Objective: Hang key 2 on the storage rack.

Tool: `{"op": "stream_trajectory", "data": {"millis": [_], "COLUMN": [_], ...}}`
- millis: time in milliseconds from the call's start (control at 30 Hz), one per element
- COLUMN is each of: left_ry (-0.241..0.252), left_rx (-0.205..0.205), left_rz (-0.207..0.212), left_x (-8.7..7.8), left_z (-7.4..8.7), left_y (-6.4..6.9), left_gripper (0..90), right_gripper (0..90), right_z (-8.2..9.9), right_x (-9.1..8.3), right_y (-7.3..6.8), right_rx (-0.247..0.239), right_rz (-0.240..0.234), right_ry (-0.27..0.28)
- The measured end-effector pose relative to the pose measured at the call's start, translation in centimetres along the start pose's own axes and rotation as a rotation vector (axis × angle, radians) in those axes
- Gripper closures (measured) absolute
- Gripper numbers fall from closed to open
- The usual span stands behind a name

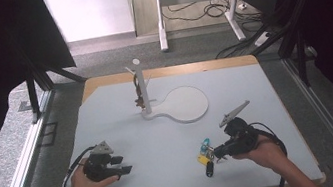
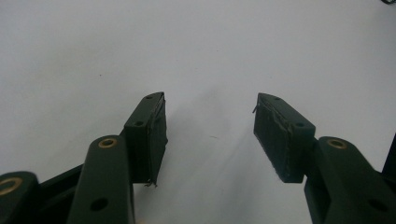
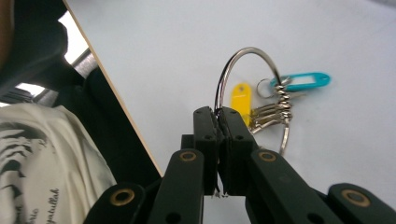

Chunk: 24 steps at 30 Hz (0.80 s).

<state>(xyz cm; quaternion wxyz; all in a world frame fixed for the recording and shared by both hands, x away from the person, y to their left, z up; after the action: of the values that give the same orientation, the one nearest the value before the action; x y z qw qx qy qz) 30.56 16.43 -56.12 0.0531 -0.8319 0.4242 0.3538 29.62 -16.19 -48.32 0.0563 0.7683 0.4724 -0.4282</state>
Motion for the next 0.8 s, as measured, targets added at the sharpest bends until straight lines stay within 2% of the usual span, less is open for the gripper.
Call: {"op": "stream_trajectory", "data": {"millis": [167,233,367,567,600,800], "left_ry": [-0.003,-0.01,-0.003,-0.009,-0.017,-0.009], "left_rx": [0.006,0.017,0.012,0.007,0.017,0.012], "left_rz": [0.0,-0.001,-0.003,-0.004,-0.002,-0.001], "left_x": [-0.1,-0.2,-0.2,-0.1,-0.2,-0.3], "left_z": [0.0,0.1,0.0,0.1,0.2,0.1], "left_y": [0.0,-0.1,-0.1,-0.1,-0.2,-0.1], "left_gripper": [44.5,44.6,44.6,44.6,44.6,44.6], "right_gripper": [87.0,87.0,87.0,87.0,87.0,87.0], "right_z": [-1.8,-2.4,-3.3,-4.6,-4.9,-6.3], "right_x": [-0.8,-1.1,-1.5,-2.2,-2.4,-3.2], "right_y": [0.7,1.0,1.7,3.0,3.1,3.6], "right_rx": [0.01,0.022,0.051,0.075,0.079,0.089], "right_rz": [0.02,0.012,0.007,0.038,0.039,0.056], "right_ry": [0.01,0.014,0.018,0.015,0.012,0.008]}}
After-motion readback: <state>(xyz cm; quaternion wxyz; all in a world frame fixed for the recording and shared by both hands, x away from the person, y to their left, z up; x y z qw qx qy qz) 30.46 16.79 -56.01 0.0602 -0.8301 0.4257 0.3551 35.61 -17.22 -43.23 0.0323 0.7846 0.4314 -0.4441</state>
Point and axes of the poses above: each handheld gripper's, and its own axes: x roughly forward along the jaws, z roughly out of its underside, y roughly to its right, the point moved 9 cm from there along x, roughly forward along the jaws, and after that the axes turned 11 degrees about y, right-handed, at the moved point
